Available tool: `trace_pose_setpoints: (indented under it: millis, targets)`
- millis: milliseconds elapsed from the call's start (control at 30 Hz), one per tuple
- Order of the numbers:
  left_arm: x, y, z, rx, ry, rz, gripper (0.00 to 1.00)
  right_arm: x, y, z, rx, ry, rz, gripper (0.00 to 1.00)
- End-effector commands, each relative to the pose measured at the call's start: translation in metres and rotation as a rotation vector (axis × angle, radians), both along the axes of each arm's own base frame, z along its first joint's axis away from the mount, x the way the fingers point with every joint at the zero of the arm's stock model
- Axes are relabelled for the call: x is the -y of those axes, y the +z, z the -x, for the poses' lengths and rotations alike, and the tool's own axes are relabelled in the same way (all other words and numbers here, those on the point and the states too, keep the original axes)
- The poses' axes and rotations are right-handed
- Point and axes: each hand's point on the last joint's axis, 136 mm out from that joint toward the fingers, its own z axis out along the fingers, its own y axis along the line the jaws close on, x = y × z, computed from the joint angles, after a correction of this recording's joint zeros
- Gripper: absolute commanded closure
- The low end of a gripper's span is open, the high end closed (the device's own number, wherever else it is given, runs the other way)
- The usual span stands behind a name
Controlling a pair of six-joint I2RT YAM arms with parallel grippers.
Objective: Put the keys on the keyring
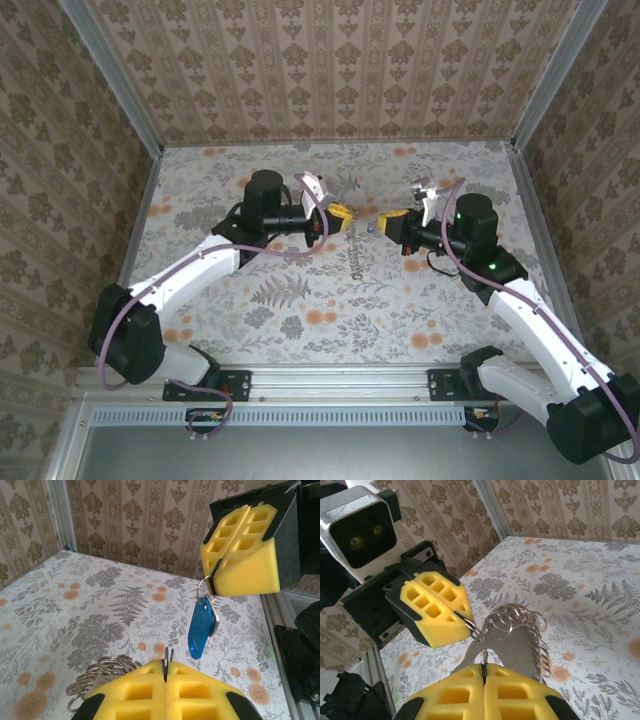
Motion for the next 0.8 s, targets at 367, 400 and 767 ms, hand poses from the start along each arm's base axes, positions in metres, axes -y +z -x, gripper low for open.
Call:
trace_pose_setpoints:
  millis: [367,400,767]
  targets:
    - [0.021,0.029,0.003,0.060,-0.093,0.037,1.00,-0.008,0.005,0.010,0.029,0.085,-0.005,1.00]
    - [0.021,0.029,0.004,0.060,-0.096,0.036,1.00,-0.008,0.006,0.009,0.030,0.082,-0.007,1.00]
    - [0.023,0.028,0.010,0.045,-0.114,0.032,1.00,-0.012,0.009,0.007,0.025,0.090,-0.023,1.00]
